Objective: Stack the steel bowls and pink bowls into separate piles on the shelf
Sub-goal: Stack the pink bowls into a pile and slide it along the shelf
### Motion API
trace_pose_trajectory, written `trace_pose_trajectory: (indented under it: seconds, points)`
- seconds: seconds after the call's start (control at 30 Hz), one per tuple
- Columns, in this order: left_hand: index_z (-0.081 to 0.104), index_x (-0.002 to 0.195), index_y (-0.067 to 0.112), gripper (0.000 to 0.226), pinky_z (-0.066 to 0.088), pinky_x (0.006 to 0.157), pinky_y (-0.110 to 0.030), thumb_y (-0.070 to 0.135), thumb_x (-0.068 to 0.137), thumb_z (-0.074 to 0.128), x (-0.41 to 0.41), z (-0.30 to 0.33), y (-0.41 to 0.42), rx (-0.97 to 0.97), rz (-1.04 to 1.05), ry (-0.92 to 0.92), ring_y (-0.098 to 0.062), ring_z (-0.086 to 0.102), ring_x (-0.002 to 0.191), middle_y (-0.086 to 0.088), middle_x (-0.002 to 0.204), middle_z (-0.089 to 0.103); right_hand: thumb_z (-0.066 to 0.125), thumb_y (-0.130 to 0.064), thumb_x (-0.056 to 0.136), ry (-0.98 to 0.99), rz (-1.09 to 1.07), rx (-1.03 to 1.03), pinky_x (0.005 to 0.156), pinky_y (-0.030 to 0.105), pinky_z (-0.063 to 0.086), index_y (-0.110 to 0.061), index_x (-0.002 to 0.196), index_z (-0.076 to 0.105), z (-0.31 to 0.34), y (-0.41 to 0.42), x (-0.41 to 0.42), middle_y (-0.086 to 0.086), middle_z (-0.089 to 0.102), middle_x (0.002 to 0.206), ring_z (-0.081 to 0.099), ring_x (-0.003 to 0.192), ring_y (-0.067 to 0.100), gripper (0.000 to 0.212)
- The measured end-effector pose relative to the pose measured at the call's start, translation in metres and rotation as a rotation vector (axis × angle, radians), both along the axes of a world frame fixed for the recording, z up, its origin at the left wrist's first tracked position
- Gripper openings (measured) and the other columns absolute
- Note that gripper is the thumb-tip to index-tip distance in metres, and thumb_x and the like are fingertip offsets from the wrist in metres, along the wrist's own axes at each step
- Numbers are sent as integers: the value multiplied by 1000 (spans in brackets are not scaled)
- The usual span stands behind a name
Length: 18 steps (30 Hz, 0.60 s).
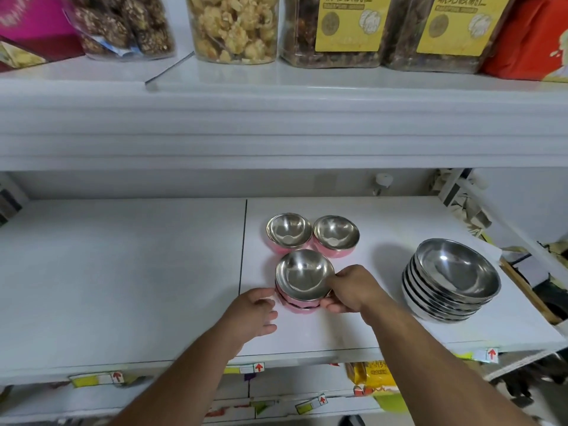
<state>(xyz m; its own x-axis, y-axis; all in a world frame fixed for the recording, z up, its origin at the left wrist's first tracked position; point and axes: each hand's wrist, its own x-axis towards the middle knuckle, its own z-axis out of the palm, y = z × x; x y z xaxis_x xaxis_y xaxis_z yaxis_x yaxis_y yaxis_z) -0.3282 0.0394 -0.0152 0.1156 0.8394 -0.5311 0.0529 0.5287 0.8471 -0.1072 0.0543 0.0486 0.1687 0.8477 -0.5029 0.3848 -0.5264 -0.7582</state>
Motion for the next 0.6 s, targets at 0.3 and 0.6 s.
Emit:
trace_pose_trajectory:
  seconds: [0.3,0.6]
  points:
    - [57,123,11,27,56,80,-35,5,97,56,-6,13,32,56,170,47,-28,61,93,-15,103,59,61,-31,95,-31,-195,102,79,51,65,9,100,68,-8,12,21,12,71,72,70,56,28,41]
    - [50,120,19,26,59,85,-42,17,96,60,8,23,99,116,236,107,-28,62,95,-9,114,58,58,-24,101,229,-311,74,83,47,65,-7,111,52,-11,39,28,4,62,96,76,96,32,21]
